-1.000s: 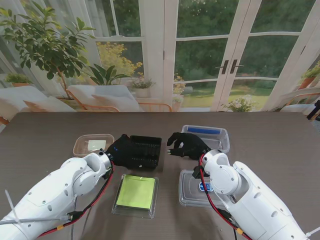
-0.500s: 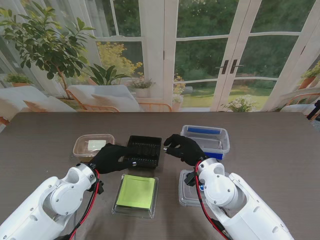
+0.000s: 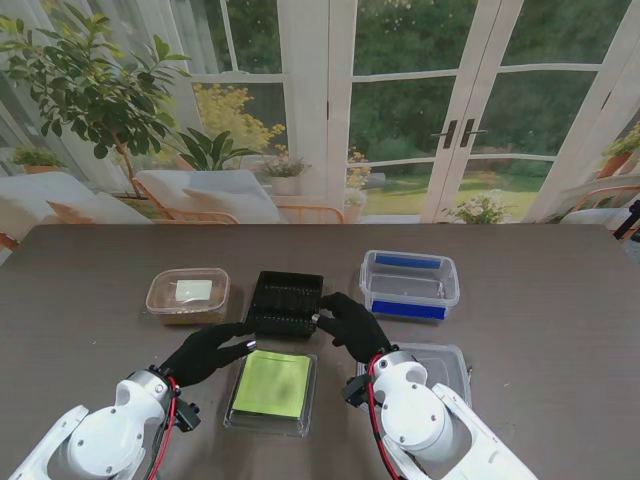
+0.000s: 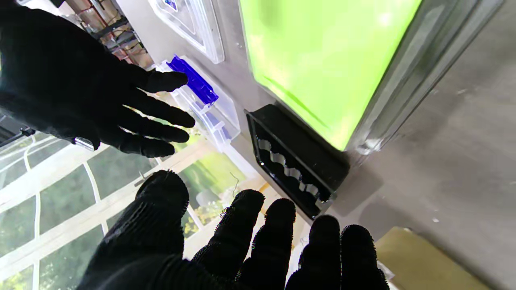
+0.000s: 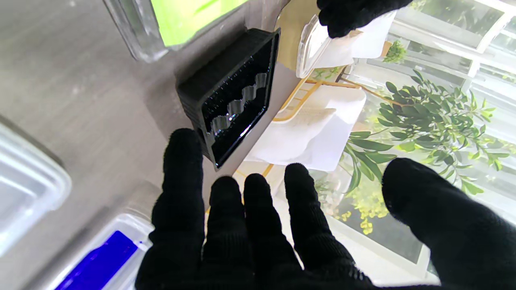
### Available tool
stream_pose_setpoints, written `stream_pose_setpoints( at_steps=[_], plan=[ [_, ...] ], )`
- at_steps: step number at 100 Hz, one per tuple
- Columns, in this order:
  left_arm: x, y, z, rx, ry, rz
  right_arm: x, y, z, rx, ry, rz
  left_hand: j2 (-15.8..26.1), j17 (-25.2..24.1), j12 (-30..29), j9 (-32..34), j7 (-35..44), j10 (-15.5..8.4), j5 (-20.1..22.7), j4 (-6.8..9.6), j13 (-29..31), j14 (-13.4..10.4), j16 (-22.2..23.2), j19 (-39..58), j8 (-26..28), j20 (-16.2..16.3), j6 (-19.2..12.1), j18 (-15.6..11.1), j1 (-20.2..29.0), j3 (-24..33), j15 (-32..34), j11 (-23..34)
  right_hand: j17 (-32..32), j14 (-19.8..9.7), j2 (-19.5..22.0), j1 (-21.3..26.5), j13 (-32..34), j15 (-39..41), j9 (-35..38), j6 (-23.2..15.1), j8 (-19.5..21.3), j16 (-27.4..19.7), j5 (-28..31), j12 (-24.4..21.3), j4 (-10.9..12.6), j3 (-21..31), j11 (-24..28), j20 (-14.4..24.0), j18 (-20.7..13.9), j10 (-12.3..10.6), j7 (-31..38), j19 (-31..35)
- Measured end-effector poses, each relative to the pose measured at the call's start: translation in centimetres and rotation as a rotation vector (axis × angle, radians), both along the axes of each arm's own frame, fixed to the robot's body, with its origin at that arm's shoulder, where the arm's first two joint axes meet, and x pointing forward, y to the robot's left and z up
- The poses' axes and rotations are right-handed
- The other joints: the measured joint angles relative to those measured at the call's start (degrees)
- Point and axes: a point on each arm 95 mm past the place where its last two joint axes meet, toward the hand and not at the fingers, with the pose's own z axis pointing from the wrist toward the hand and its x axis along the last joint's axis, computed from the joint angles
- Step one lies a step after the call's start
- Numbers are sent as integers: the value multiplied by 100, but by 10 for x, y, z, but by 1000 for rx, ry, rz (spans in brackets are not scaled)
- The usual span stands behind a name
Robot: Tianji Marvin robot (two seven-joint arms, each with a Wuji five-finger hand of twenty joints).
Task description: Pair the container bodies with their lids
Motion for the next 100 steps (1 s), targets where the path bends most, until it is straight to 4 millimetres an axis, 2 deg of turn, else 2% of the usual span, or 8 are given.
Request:
stream_pose_setpoints(
  at_steps=[15, 22, 35, 50, 58, 85, 95, 100],
  plan=[
    [-16, 6, -10, -36, 27, 49, -12, 4, -10, 27, 31, -36, 0, -41, -70, -241, -51, -6, -158, 1, -309, -43, -138, -542, -26, -155, 54, -43, 157, -202, -56, -12, -2, -5, 22, 0, -119, 44, -73, 14, -12, -8, -59, 0, 0, 0, -19, -130, -58, 0, 16, -123],
    [-22, 9, -15, -61, 36, 90, -17, 6, -15, 27, 45, -32, 57, -41, -103, -296, -52, 103, -135, 1, -451, 80, -176, -785, -28, -222, 73, -44, 156, -303, -80, -50, -5, 9, 23, -2, -181, 28, -73, 13, -20, -8, -119, 0, 0, 0, 47, -132, -59, 0, 33, -159],
    [-29, 11, -23, -75, 44, 158, -25, 9, -22, 27, 75, -29, 57, -29, -128, -305, -85, 214, -234, 2, -619, 180, -281, -1313, -35, -376, 196, 6, 156, -363, -111, -63, -298, 269, 39, -88, -343, 6, -73, 6, -60, -13, -353, 0, 0, -10, 48, -143, 74, 0, 17, -235],
    [-34, 10, -33, -154, 108, 194, -31, 12, -29, 26, 100, -22, 130, 143, -176, -450, -110, 267, -363, 7, -712, 204, -298, -1951, -50, -394, 283, 15, 257, -435, -113, -136, -325, 306, 105, -252, -533, -49, -291, 43, -64, -19, -614, 0, 0, -36, 68, -277, 82, 0, 84, -297],
    [-36, 7, -38, -149, 105, 208, -32, 13, -33, 27, 112, -22, 130, 175, -185, -450, -110, 369, -364, 7, -712, 204, -298, -2030, -56, -394, 342, 16, 255, -437, -112, -136, -500, 306, 105, -296, -533, -12, -433, 138, -64, -72, -842, 0, 0, -114, 46, -290, 83, 1, 145, -320],
    [-39, -3, -49, -172, 137, 249, -38, 17, -48, 33, 166, -11, 130, 152, -186, -682, -190, 435, -567, 7, -762, 204, -299, -2272, -90, -291, 479, 18, 255, -495, -153, -208, -500, 293, 107, -306, -725, -29, -713, 326, -65, -83, -1116, 0, 0, -194, 54, -307, 83, 54, 271, -361],
    [-40, -4, -50, -169, 150, 251, -39, 18, -51, 38, 188, -5, 130, 55, -186, -760, -204, 435, -703, 7, -890, 204, -299, -2355, -112, -292, 487, -107, 255, -497, -263, -225, -501, 292, 113, -316, -817, -44, -785, 384, -65, -84, -1169, 0, 0, -194, 52, -332, 83, 60, 304, -371],
    [-41, -5, -49, -172, 157, 253, -40, 18, -52, 39, 199, -2, 130, 24, -187, -832, -217, 435, -730, 7, -909, 204, -299, -2412, -116, -292, 523, -128, 255, -498, -287, -237, -501, 292, 245, -367, -874, -41, -859, 387, -65, -84, -1169, 0, 0, -218, 129, -336, 83, 61, 311, -378]
  ],
)
